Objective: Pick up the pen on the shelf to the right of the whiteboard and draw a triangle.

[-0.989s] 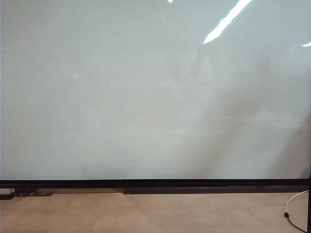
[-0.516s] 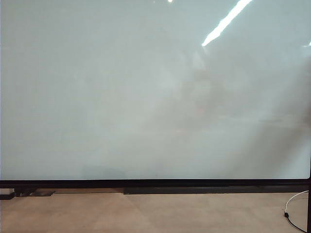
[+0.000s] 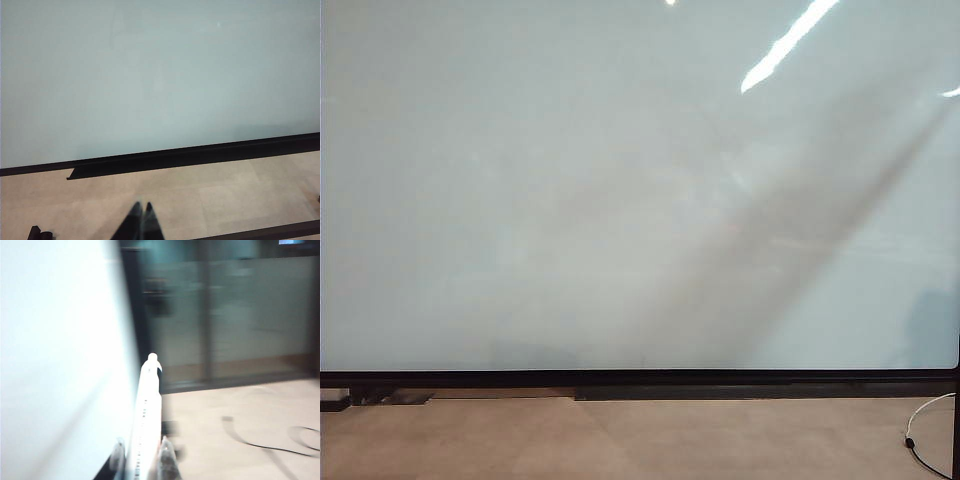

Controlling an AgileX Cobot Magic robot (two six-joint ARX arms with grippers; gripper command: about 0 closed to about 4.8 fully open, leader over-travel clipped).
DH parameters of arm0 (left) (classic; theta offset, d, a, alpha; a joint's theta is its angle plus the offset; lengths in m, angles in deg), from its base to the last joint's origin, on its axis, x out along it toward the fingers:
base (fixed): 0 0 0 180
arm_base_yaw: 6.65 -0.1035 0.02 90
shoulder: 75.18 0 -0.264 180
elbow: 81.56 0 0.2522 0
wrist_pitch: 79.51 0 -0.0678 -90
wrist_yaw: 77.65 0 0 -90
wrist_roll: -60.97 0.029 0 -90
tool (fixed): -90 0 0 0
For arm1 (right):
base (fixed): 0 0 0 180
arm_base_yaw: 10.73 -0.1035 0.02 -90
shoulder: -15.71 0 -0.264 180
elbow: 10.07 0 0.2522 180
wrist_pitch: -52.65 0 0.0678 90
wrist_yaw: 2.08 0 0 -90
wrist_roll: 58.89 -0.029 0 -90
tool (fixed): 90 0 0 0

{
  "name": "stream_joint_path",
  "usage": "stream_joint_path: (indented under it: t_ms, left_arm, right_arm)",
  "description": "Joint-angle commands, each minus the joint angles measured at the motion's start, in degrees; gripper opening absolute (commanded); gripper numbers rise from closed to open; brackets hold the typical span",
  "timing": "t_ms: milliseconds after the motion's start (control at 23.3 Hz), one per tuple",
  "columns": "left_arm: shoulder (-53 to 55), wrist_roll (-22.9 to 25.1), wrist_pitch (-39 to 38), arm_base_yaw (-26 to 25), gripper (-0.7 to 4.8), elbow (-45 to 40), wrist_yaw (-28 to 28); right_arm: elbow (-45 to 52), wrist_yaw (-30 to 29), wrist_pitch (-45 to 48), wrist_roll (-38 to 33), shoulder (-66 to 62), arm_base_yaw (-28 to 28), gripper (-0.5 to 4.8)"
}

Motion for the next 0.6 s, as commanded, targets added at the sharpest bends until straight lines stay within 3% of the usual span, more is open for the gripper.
stream_joint_path:
  t_ms: [43,86,172,344,430,516,602]
  left_arm:
    - [0.0,0.04,0.33,0.04,-0.05,0.2,0.0]
    - [0.0,0.04,0.31,0.04,-0.05,0.2,0.0]
    - [0.0,0.04,0.33,0.02,-0.05,0.2,0.02]
    - [0.0,0.04,0.33,0.04,-0.05,0.2,0.0]
    - [0.0,0.04,0.33,0.02,-0.05,0.2,0.02]
    - [0.0,0.04,0.31,0.02,-0.05,0.2,0.0]
    - [0.0,0.04,0.31,0.02,-0.05,0.2,0.0]
  right_arm:
    - [-0.17,-0.59,-5.66,0.17,3.15,-6.97,-0.06]
    - [-0.15,0.94,-6.86,0.17,4.39,-13.22,-0.06]
    - [-0.17,3.96,-6.58,1.16,4.68,-19.67,-0.06]
    - [-0.17,15.45,-6.45,5.66,3.87,-36.61,-0.05]
    - [-0.15,26.45,-5.09,10.71,-1.09,-53.11,-0.05]
    - [-0.17,32.52,0.37,14.16,-8.72,-62.77,-0.05]
    - [-0.42,32.22,8.79,14.05,-16.44,-66.18,-0.05]
